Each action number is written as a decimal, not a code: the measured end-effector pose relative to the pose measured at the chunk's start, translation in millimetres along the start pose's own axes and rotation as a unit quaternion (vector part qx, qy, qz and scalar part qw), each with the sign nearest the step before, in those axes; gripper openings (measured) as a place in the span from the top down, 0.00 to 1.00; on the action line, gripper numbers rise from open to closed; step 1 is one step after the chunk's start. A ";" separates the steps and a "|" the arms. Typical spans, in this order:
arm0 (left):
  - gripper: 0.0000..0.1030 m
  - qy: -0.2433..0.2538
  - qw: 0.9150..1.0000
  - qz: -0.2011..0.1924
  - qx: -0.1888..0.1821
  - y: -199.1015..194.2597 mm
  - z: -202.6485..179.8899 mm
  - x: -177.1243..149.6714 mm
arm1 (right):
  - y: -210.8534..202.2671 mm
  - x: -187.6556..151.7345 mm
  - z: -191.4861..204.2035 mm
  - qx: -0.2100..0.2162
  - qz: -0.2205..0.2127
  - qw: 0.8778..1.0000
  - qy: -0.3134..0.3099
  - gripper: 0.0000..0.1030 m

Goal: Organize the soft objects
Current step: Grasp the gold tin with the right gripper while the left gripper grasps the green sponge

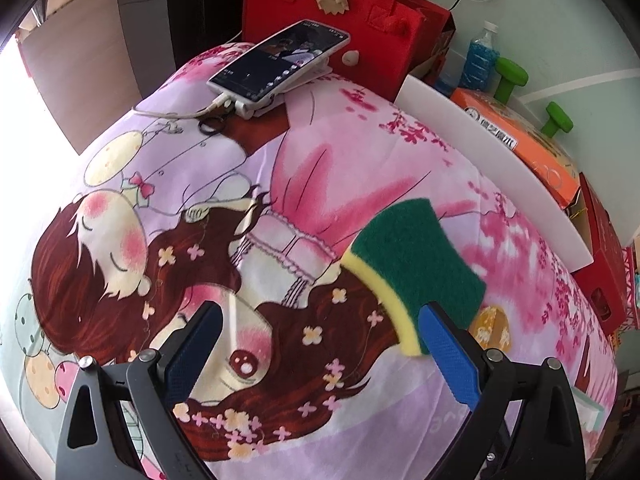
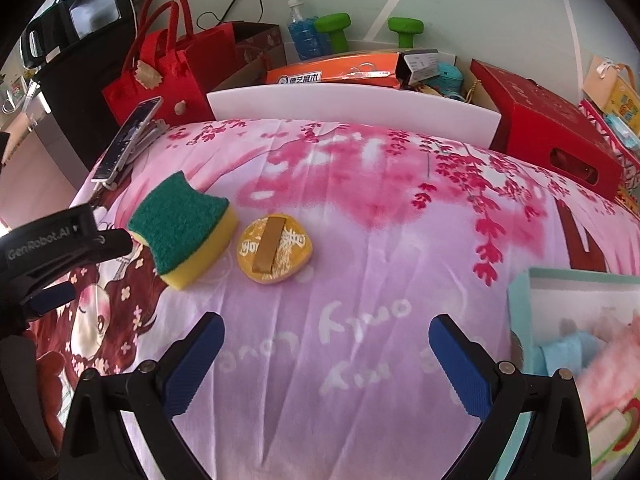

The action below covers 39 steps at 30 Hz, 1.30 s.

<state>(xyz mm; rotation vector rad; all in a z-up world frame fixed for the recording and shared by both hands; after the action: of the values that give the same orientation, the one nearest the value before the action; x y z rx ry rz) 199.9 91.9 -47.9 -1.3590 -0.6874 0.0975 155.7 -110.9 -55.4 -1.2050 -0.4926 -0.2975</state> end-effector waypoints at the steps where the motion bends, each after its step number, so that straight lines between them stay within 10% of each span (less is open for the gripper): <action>1: 0.04 0.000 1.000 -0.002 -0.001 -0.3 -1.1 1.4 | 2.5 1.5 -0.6 0.002 -0.001 1.000 0.001 0.00; 39: 0.04 0.010 1.000 -0.005 0.012 12.7 -17.8 4.8 | 59.0 18.6 4.0 0.006 -0.027 0.999 -0.030 0.12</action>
<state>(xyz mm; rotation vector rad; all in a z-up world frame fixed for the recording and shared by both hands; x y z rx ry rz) 216.8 81.7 -58.6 -1.3325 -0.6749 0.0840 198.7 -86.5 -92.8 -1.1934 -0.5786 -0.3040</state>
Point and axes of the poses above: each gripper's, at about its wrist camera, not at the fingertips, and y roughly the way its jaws point, z to its left, x to its top, the point moved 1 cm from there along y, roughly the way its jaws point, and after that the axes turned 14 degrees about x, right-handed, at the moved point
